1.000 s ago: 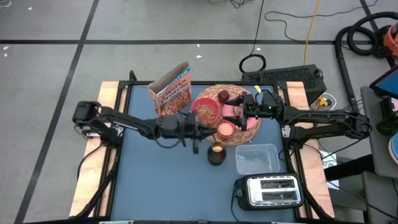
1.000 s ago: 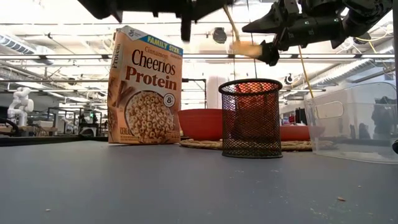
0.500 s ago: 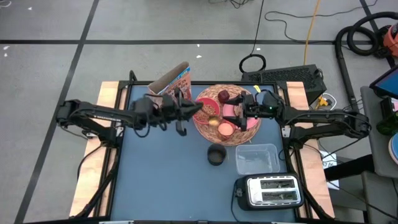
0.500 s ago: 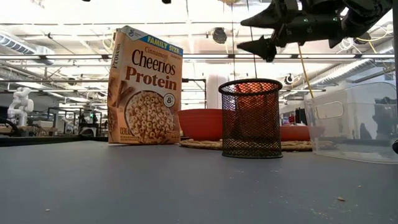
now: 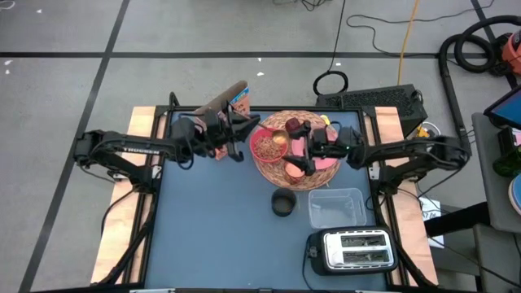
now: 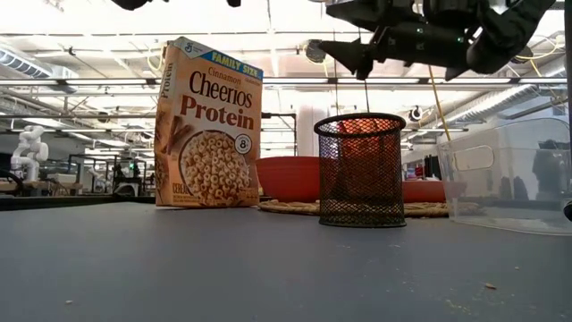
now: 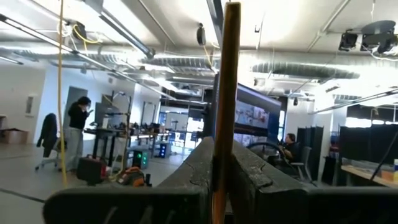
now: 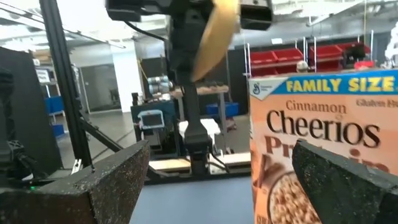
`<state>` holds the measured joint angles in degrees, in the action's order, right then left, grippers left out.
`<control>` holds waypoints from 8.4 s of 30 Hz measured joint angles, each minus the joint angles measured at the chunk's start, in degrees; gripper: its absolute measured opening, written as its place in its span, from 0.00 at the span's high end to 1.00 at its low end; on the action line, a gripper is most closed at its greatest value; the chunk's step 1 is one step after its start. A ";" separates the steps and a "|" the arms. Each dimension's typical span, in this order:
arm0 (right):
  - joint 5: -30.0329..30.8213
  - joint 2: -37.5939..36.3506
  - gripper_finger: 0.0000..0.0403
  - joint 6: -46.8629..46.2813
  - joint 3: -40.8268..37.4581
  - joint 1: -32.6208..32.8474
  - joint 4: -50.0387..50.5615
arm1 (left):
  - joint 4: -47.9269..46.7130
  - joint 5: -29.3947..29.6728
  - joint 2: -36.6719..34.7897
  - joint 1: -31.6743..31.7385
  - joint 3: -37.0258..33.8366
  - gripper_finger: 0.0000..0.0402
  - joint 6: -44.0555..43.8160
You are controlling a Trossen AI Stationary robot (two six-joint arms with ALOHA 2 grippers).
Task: Arrange a breakfast setting
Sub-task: Put the gold spoon to the right of the brown woven mat
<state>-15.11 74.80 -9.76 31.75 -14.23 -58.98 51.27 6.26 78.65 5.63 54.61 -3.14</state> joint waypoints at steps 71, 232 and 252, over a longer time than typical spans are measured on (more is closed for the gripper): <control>7.52 11.92 0.06 -5.39 4.20 4.20 -30.84 | -1.92 1.90 5.40 1.35 0.07 0.93 0.46; 28.18 11.81 0.94 -46.11 11.65 4.05 -13.87 | -19.83 7.98 11.56 -4.66 -0.13 0.63 11.63; 17.76 0.13 0.96 -42.12 11.56 -2.19 9.46 | -26.37 8.21 11.39 -4.66 0.00 0.63 11.80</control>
<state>2.65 74.93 -51.88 43.31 -16.41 -49.52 24.90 14.47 90.04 0.97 54.61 8.67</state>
